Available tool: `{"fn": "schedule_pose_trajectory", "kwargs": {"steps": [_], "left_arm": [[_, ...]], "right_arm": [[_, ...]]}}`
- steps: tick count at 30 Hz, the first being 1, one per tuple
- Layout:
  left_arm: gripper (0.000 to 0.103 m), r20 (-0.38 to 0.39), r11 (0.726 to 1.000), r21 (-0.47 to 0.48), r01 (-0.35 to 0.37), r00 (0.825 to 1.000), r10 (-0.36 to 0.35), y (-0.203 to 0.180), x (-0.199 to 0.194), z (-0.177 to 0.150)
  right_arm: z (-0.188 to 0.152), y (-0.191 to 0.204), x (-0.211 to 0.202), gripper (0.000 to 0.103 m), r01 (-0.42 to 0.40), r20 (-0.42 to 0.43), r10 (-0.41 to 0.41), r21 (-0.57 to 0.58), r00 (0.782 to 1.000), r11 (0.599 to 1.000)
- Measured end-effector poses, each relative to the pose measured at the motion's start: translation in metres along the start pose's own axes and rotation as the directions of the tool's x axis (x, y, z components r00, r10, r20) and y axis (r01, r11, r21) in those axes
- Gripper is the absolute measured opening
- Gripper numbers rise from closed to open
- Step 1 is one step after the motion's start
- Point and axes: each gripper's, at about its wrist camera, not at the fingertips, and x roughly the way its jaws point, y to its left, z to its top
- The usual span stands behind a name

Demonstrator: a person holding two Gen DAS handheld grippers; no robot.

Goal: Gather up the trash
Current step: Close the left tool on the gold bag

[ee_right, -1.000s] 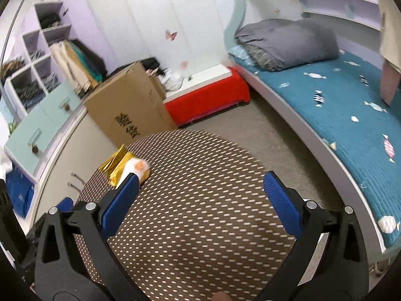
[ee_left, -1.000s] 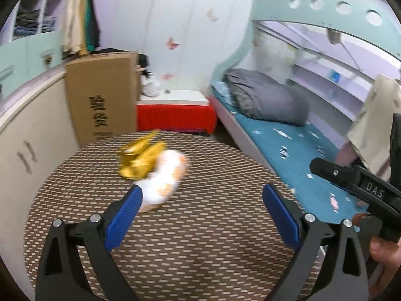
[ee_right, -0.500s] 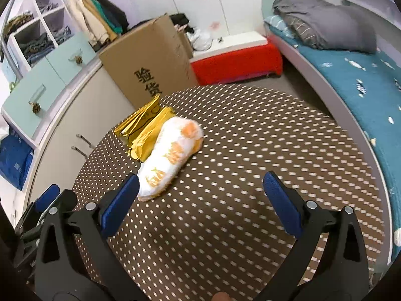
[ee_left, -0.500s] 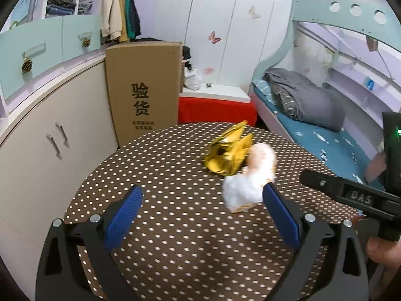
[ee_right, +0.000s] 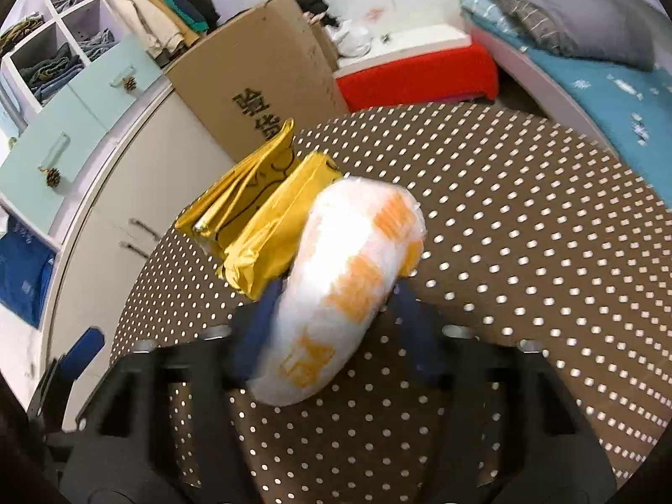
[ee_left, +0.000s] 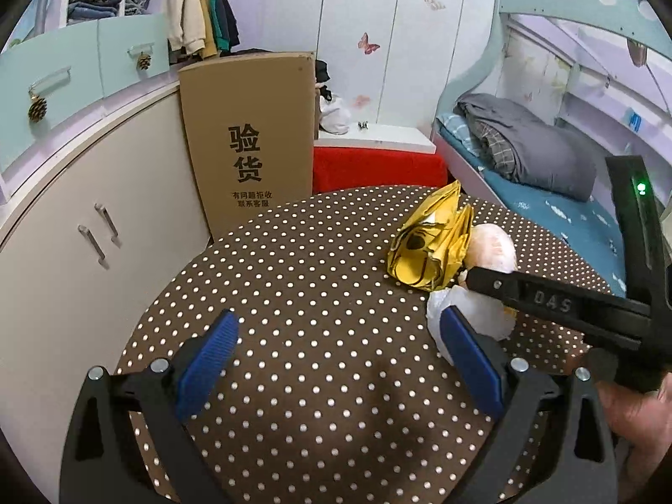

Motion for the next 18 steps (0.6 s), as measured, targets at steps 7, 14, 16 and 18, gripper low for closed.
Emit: {"fn": "schedule_pose_trajectory", "kwargs": {"steps": [7,14,16,18], "left_arm": [[0.095,0.000,0.995,0.099,0.025,1.000,-0.025,-0.027,0.023,0.014],[0.095,-0.007,0.976,0.214,0.036,0.999,-0.036,-0.058,0.055,0.027],[0.095,-0.014,0.970,0.241,0.034,0.999,-0.031,-0.065,0.066,0.032],[0.094,-0.015,0.963,0.264,0.053,0.999,-0.051,-0.071,0.073,0.034]], "right_arm": [[0.000,-0.030,-0.033,0.042,0.000,0.039,0.000,0.001,0.999,1.000],[-0.004,-0.057,-0.056,0.042,0.012,0.073,-0.014,0.024,0.997,1.000],[-0.005,-0.065,-0.061,0.042,0.015,0.080,-0.018,0.037,0.997,0.999],[-0.007,-0.070,-0.068,0.042,0.016,0.088,-0.020,0.045,0.996,0.999]]}}
